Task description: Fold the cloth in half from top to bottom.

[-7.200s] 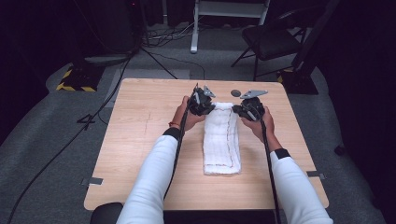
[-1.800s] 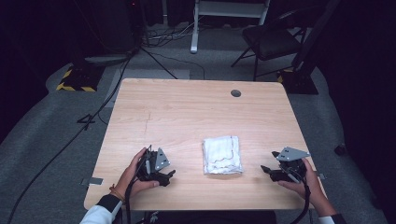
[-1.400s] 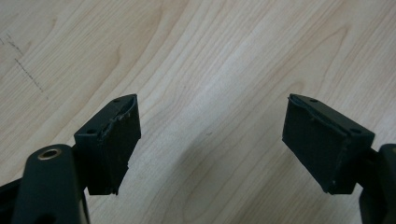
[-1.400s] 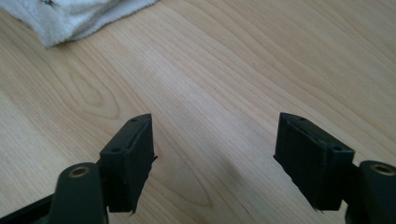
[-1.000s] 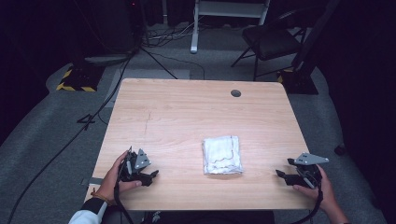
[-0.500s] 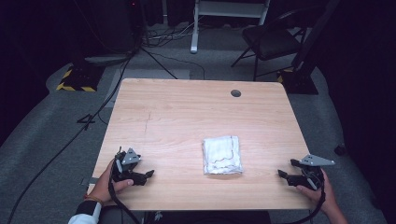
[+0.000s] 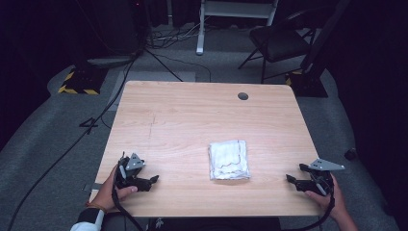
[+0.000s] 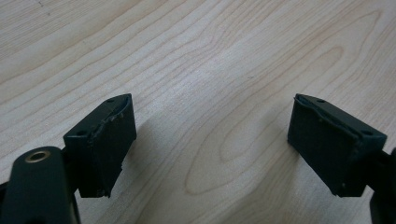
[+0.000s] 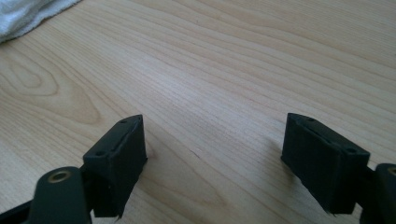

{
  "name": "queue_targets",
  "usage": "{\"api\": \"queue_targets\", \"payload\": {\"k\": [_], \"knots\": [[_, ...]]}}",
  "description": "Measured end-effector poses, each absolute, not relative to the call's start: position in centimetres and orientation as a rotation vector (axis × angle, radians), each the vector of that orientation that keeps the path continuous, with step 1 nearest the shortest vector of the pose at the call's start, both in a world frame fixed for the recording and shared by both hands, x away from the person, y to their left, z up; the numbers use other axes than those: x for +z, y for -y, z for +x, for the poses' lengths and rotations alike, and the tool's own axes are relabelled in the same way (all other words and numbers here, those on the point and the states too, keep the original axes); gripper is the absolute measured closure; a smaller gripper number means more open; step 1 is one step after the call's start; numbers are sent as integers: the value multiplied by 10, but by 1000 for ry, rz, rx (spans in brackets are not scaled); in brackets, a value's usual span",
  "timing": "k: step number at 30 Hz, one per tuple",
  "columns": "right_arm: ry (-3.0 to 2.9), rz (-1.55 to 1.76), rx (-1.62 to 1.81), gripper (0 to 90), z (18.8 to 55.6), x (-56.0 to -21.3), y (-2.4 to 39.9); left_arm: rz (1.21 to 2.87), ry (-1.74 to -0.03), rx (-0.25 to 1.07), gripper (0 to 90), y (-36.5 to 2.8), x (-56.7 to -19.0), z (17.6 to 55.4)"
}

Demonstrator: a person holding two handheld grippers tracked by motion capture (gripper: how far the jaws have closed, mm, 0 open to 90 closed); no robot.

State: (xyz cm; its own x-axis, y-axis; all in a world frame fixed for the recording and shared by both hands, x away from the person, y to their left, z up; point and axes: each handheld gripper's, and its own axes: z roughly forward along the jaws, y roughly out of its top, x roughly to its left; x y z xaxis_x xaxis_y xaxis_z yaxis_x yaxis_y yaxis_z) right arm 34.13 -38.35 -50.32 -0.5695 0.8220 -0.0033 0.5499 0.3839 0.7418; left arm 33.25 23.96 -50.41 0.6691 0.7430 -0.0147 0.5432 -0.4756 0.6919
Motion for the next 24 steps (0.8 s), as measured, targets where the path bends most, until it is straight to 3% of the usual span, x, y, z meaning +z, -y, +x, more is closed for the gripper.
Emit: {"api": "queue_targets", "payload": {"k": [24], "knots": [[-2279, 1184, 1011, 219, 342, -503, 384, 2207, -980, 375, 151, -240, -504, 333]]}}
